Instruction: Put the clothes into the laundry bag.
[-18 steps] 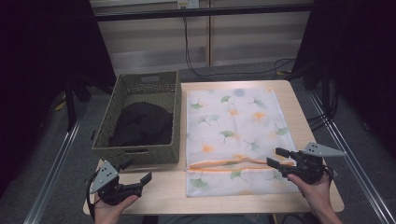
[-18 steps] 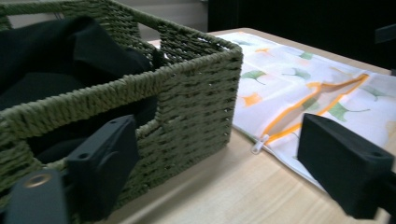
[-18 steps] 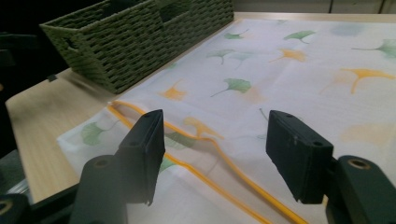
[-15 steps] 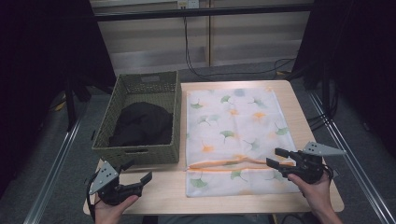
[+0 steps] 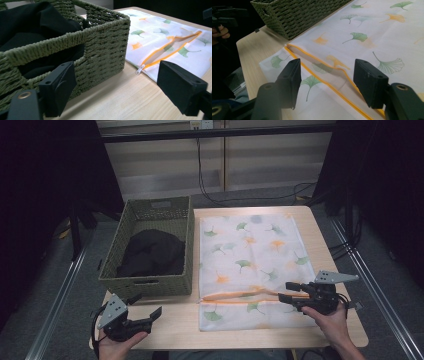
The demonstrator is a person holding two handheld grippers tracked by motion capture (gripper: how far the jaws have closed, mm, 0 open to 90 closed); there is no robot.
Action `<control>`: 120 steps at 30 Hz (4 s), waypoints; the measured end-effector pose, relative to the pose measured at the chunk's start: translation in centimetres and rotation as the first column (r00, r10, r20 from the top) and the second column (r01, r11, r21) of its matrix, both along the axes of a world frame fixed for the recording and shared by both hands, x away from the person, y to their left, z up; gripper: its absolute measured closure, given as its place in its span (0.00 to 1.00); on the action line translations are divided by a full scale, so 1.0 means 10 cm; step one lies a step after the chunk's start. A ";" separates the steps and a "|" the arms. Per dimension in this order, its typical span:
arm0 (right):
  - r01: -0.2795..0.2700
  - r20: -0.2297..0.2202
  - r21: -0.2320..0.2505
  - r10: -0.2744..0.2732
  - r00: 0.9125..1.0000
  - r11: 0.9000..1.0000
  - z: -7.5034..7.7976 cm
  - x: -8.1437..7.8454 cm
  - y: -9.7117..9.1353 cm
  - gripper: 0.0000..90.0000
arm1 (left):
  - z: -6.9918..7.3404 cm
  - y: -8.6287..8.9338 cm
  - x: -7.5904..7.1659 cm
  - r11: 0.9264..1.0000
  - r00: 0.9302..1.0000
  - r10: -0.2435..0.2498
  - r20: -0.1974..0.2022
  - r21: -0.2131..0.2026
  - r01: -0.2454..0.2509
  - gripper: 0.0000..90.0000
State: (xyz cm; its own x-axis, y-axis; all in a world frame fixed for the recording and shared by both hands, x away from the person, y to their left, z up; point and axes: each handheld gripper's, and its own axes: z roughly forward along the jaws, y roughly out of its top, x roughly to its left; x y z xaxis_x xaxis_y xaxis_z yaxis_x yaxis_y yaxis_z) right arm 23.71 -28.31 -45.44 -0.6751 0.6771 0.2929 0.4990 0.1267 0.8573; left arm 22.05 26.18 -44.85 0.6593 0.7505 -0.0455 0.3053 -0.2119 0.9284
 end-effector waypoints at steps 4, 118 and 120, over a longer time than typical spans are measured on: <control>-0.021 0.004 -0.007 0.021 1.000 1.000 0.01 0.06 0.03 0.49 | 0.00 0.00 -0.01 1.000 1.000 -0.012 -0.017 0.014 0.012 0.24; -0.049 -0.018 -0.137 0.047 0.999 0.989 -0.10 0.90 0.66 1.00 | 0.03 0.05 -0.04 1.000 0.999 -0.001 -0.041 0.031 0.003 0.16; -0.039 0.000 -0.121 0.040 0.999 0.992 -0.06 0.91 0.65 1.00 | 0.02 0.05 -0.04 1.000 0.999 0.001 -0.046 0.031 0.001 0.16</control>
State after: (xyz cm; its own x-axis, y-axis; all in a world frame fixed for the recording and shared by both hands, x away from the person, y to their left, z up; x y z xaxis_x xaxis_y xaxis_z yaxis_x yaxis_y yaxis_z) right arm 32.79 -21.78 -46.05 -0.7027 0.6802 0.2086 0.4894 0.2494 0.8356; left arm 21.63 26.65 -44.63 0.6569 0.7521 -0.0529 0.3479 -0.2402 0.9062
